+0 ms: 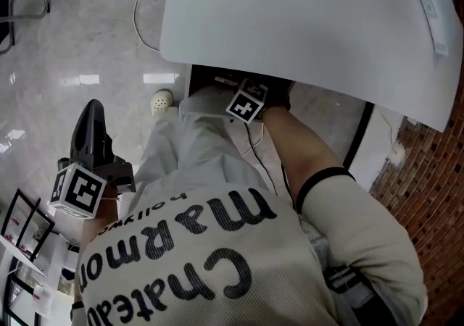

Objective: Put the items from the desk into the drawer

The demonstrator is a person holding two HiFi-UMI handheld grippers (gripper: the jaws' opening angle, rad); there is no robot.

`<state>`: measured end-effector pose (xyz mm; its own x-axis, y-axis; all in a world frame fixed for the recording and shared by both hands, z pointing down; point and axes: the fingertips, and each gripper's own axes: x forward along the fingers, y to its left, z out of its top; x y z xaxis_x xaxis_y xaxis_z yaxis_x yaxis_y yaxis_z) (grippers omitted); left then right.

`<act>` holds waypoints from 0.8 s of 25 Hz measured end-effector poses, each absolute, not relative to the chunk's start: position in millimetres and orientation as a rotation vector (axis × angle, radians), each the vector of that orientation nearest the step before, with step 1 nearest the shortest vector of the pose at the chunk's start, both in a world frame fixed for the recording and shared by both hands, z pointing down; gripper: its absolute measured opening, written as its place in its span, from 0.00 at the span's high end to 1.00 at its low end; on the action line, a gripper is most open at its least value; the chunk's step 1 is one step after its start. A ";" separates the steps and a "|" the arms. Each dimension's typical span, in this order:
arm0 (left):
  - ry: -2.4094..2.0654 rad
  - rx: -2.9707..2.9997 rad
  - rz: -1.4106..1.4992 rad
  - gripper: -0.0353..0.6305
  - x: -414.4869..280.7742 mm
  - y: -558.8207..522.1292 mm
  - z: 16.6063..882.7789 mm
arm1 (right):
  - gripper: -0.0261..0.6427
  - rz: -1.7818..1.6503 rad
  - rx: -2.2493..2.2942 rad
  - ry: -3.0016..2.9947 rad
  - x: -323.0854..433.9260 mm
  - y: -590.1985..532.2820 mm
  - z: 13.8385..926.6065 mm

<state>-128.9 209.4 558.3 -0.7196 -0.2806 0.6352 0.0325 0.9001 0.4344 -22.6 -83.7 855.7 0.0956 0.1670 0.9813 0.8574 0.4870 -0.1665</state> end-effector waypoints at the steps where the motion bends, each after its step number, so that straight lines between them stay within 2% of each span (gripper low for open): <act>1: -2.316 0.181 -0.545 0.94 -130.2 210.8 557.1 | 0.84 -0.661 -0.968 -1.403 -22.6 -82.1 856.5; 7: -2.295 0.200 -0.557 0.94 -137.2 213.8 559.2 | 0.82 -0.650 -0.905 -1.414 -25.2 -80.6 854.6; 9: -2.293 0.218 -0.559 0.94 -141.8 206.4 560.7 | 0.78 -0.605 -0.834 -1.434 -25.6 -89.2 853.6; 13: -2.289 0.302 -0.611 0.94 -161.9 196.4 558.8 | 0.79 -0.491 -0.666 -1.492 -32.2 -106.9 841.2; 18: -2.288 0.456 -0.636 0.94 -194.2 197.3 540.4 | 0.87 -0.289 -0.414 -1.682 -47.5 -114.6 794.4; 20: -2.281 0.512 -0.632 0.94 -197.1 202.3 528.5 | 0.93 -0.164 -0.278 -1.763 -39.4 -112.8 764.4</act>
